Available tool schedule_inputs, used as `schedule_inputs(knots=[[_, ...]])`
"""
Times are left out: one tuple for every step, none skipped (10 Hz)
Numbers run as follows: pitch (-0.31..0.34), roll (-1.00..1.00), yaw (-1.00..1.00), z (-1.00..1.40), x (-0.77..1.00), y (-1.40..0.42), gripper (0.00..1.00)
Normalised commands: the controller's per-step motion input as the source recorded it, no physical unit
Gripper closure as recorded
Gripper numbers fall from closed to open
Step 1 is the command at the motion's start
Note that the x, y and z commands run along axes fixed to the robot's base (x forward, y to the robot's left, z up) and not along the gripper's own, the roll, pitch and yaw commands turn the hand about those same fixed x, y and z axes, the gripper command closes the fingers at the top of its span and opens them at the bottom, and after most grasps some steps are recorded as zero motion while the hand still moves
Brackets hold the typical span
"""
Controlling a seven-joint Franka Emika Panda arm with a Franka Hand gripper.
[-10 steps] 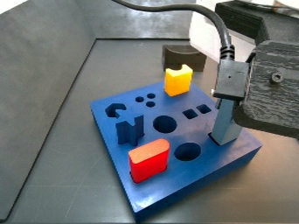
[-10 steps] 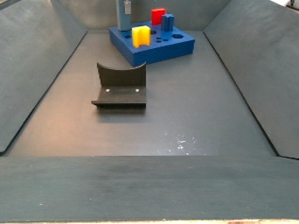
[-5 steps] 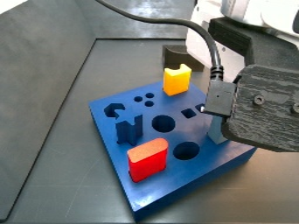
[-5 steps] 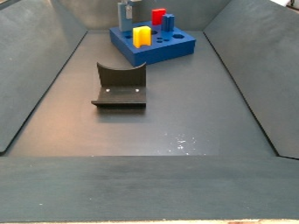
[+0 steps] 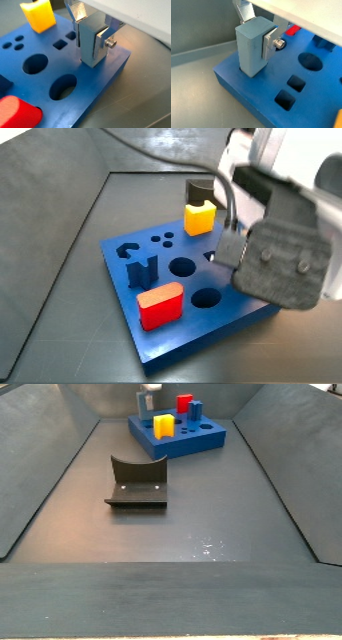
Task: Pick up the rectangle object. Move up. Place the rectangle object on the fixture. Regrasp the rectangle object. Move to above the board. Insert the rectangle object.
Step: Insert the rectangle object.
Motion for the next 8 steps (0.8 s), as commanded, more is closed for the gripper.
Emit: schedule_inputs(knots=[[0.183, 0.0, 0.0, -1.0, 0.12, 0.0, 1.0], [0.163, 0.0, 0.0, -1.0, 0.11, -0.05, 1.0], [0.22, 0.0, -0.02, -1.0, 0.23, -0.08, 1.0], [0.251, 0.05, -0.04, -0.95, 0.25, -0.11, 1.0], [0.277, 0.07, -0.02, -0.64, 0.34, -0.14, 1.0], [0.043, 0.15, 0.0, 0.0, 0.01, -0.02, 1.0], [-0.02, 0.0, 0.0, 0.0, 0.0, 0.0, 1.0], [-0.049, 0.0, 0.0, 0.0, 0.0, 0.0, 1.0]])
